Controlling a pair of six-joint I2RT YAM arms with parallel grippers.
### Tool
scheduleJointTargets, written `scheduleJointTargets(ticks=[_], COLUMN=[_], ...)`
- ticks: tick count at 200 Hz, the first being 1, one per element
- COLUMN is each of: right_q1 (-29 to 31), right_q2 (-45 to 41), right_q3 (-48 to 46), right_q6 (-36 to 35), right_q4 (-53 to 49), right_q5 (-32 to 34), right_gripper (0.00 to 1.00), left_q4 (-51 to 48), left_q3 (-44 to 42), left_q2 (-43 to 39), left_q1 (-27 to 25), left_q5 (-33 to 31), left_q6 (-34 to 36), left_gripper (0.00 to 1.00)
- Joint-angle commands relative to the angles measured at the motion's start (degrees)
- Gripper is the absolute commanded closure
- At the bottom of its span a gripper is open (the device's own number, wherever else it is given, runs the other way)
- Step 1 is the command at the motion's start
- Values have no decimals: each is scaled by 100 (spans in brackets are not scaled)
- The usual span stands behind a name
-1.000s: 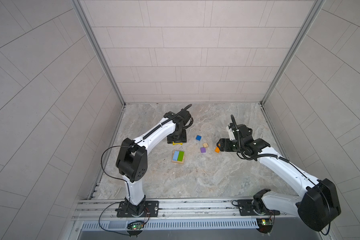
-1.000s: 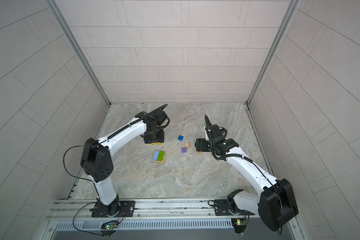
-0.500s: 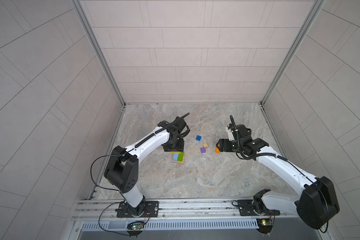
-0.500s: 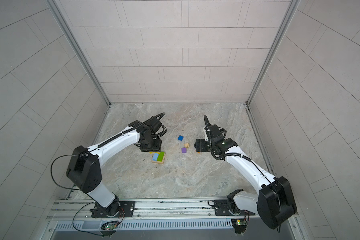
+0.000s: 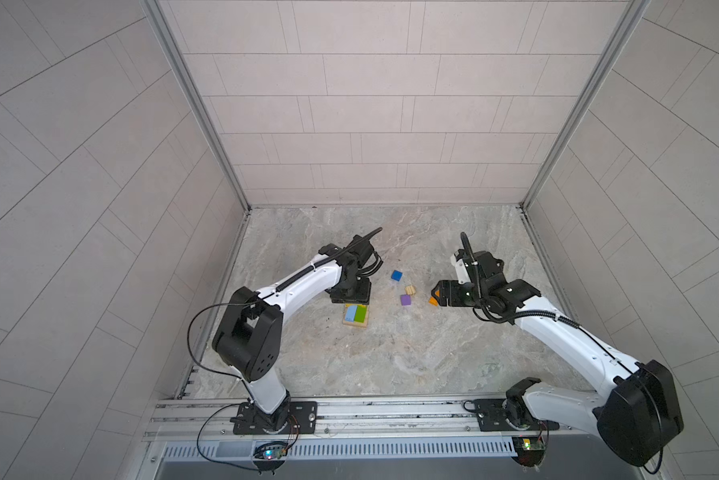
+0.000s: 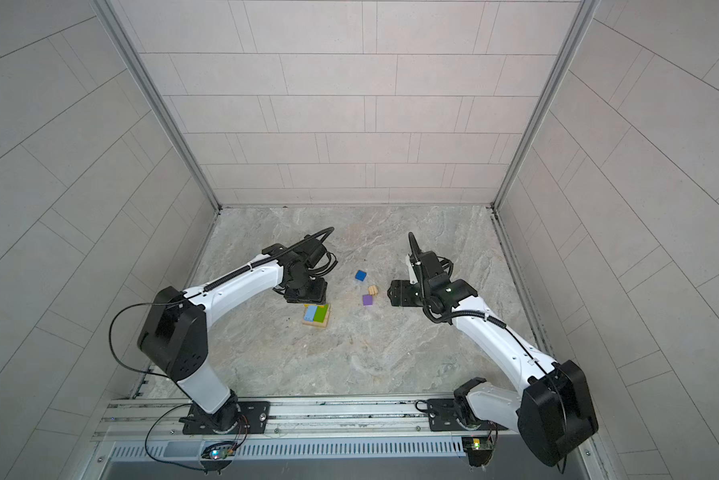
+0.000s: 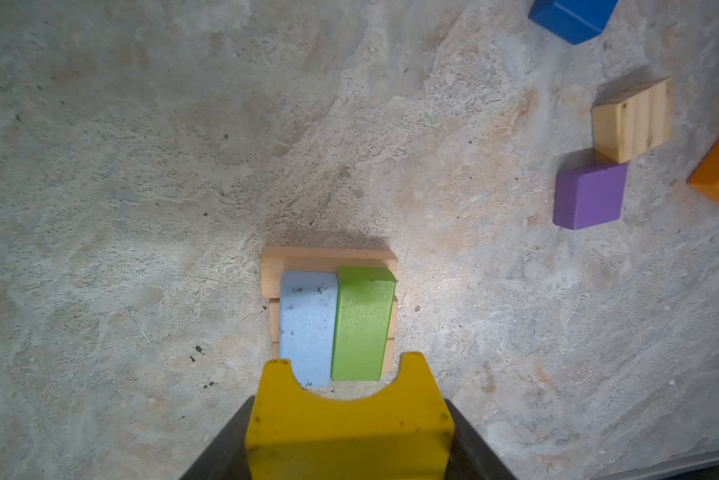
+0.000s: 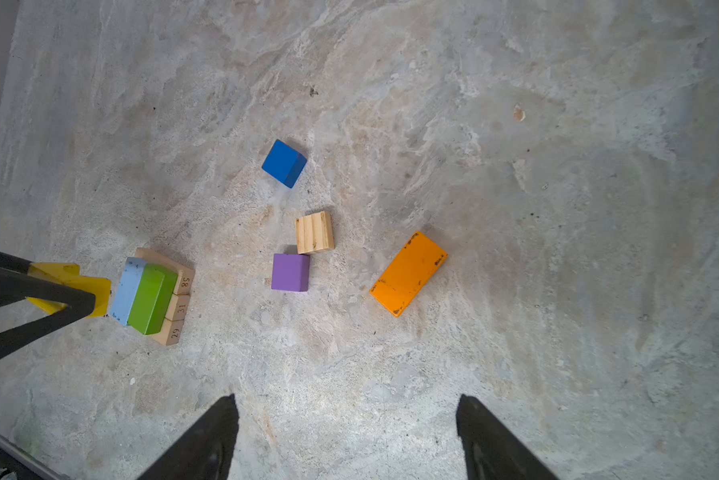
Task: Build the wood block tower
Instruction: 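Align the yellow arch above the light blue and green blocks with the left gripper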
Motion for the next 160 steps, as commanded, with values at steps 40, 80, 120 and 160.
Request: scheduleJointTargets(ticks=[40, 80, 120, 160], right_q1=[31, 48, 48, 47], right_q2=[-80, 3, 8, 25], right_q3=[-72, -31, -11, -7], right_q6=[-40, 3, -18, -47], right_q4=[-65, -90, -111, -113], right_q5=[23, 4, 14, 33], right_gripper=[17, 17, 17, 17], left_q4=[139, 251, 369, 328], left_q3=[-318, -429, -447, -412], left_q2=[62, 66, 161, 239], left_q1=[-91, -114, -153, -161], left_q5=[-104, -105, -143, -217], left_q6=[240, 277, 319, 382], left_gripper=[42, 42, 42, 43])
